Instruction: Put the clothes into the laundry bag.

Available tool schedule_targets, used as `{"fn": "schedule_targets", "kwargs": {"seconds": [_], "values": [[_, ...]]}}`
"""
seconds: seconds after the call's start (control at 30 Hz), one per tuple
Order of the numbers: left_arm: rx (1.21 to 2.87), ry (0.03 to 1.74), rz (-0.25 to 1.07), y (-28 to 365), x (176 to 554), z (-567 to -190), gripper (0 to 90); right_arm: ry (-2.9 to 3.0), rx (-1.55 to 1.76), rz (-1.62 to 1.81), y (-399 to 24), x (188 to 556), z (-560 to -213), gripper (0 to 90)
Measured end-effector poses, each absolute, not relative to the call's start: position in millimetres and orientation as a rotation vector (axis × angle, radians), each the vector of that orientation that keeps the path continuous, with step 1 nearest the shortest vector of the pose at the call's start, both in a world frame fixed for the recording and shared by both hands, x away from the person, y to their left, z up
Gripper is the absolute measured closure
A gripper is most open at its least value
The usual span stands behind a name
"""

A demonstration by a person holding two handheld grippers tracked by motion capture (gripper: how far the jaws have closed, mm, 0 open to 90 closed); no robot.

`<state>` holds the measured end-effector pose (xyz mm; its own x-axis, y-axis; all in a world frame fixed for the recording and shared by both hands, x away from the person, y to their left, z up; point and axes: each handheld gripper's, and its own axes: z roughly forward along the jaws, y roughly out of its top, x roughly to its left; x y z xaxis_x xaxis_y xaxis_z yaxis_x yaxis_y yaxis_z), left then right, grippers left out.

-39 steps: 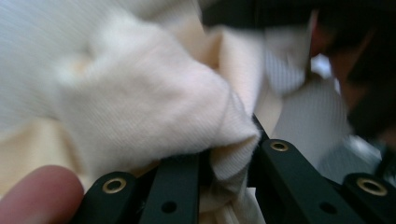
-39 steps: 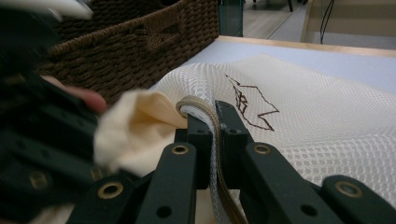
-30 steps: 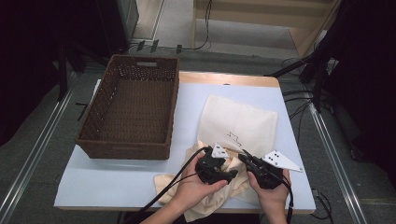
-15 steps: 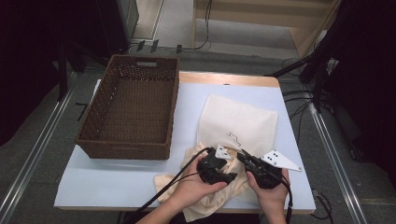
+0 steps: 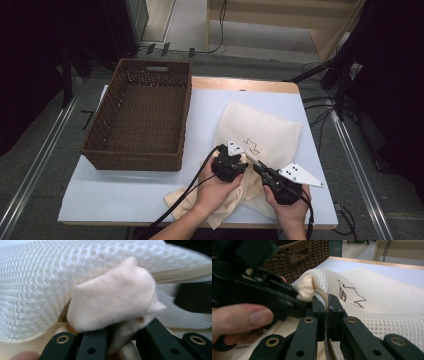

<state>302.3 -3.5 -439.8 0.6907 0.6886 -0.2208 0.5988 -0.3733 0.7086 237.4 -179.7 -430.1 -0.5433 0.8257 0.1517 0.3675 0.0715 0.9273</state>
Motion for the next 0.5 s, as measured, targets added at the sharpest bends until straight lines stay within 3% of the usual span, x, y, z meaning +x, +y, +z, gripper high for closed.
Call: {"fn": "schedule_targets", "kwargs": {"seconds": [0.07, 0.13, 0.27, 0.37, 0.5], "values": [[2.175, 0.895, -0.015, -10.2, 301.7, -447.6, 74.1, 1.931, 1.188, 1.478, -182.1, 237.9, -430.5, 87.5], [2.208, 0.796, 0.038, -8.7, 291.6, -441.6, 63.0, 1.924, 1.201, 1.481, -186.0, 238.7, -430.9, 87.5], [2.134, 0.764, 0.045, 9.0, 278.1, -416.5, 41.4, 1.911, 1.235, 1.477, -192.2, 240.6, -431.8, 87.4], [2.061, 0.756, 0.096, 24.1, 273.1, -400.8, 31.3, 1.908, 1.245, 1.474, -192.9, 241.7, -432.3, 87.3], [2.058, 0.868, 0.174, 32.1, 284.3, -405.0, 21.4, 1.912, 1.244, 1.468, -191.5, 242.4, -433.1, 87.2]]}}
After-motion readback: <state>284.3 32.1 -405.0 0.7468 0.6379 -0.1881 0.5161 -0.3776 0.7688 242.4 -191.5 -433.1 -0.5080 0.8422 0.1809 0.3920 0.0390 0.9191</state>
